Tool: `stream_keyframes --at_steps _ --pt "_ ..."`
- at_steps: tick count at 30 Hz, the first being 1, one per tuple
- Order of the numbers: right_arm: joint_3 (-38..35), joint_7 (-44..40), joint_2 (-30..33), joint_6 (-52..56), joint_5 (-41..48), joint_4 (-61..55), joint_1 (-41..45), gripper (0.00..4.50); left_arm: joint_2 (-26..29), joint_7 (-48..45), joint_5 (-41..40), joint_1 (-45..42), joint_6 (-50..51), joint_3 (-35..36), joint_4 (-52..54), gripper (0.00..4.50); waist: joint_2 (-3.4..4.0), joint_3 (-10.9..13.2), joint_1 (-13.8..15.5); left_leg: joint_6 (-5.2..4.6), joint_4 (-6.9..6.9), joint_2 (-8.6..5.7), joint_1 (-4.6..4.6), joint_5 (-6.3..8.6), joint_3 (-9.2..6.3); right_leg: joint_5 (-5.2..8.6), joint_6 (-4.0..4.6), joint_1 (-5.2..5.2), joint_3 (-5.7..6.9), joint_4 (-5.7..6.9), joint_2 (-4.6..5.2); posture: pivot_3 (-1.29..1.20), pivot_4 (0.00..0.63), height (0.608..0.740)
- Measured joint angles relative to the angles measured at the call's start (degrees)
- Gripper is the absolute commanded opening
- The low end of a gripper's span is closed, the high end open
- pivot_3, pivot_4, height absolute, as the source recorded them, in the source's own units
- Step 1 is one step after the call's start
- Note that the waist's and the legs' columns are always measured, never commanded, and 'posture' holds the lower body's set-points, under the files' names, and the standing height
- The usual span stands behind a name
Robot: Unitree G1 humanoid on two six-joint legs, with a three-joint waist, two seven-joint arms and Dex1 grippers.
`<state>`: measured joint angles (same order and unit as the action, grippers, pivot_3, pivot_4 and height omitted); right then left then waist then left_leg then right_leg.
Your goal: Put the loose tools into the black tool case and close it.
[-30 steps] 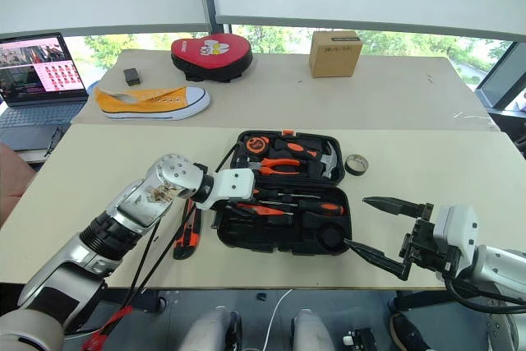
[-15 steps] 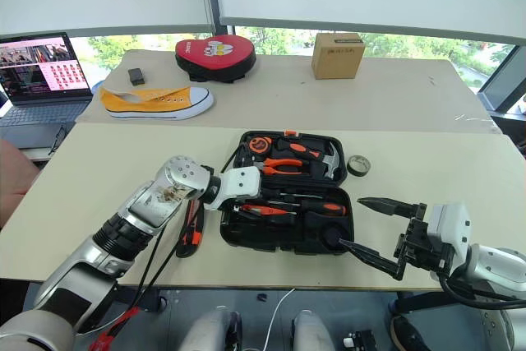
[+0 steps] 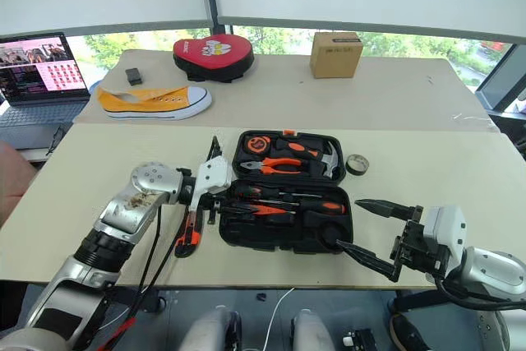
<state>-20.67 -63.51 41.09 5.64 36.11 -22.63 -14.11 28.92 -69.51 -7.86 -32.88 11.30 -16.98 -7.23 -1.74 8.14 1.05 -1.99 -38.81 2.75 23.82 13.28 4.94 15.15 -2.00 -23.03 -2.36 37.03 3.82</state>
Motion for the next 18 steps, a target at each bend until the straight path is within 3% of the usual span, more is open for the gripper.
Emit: stream_keyframes --at_steps 1,13,18 --pt "0.0 0.0 0.0 0.0 -0.02 0.0 0.0 4.5 -0.43 0.69 0.47 0.15 -0.64 -0.01 -0.64 0.24 0.0 0.0 0.04 0.0 0.0 -0.01 0.01 0.0 0.0 0.0 0.0 0.0 0.0 0.0 0.01 0.0 0.15 0.74" --pt "-0.01 0.03 0.0 0.01 -0.03 0.0 -0.1 4.5 -3.39 3.96 3.39 1.25 -2.62 -3.16 -1.83 0.24 0.04 -0.03 -0.36 -0.01 0.02 0.03 -0.04 0.01 -0.02 -0.01 -0.01 0.02 -0.02 0.03 -0.05 0.0 0.15 0.74" --pt "0.0 0.03 0.0 0.02 -0.03 0.1 0.22 4.5 -4.68 5.32 3.72 0.74 -0.19 -3.94 -2.12 0.24 0.05 -0.06 -0.27 -0.04 0.02 0.02 -0.58 0.03 -0.03 0.01 -0.02 0.62 0.02 -0.05 -0.03 0.0 0.15 0.74"
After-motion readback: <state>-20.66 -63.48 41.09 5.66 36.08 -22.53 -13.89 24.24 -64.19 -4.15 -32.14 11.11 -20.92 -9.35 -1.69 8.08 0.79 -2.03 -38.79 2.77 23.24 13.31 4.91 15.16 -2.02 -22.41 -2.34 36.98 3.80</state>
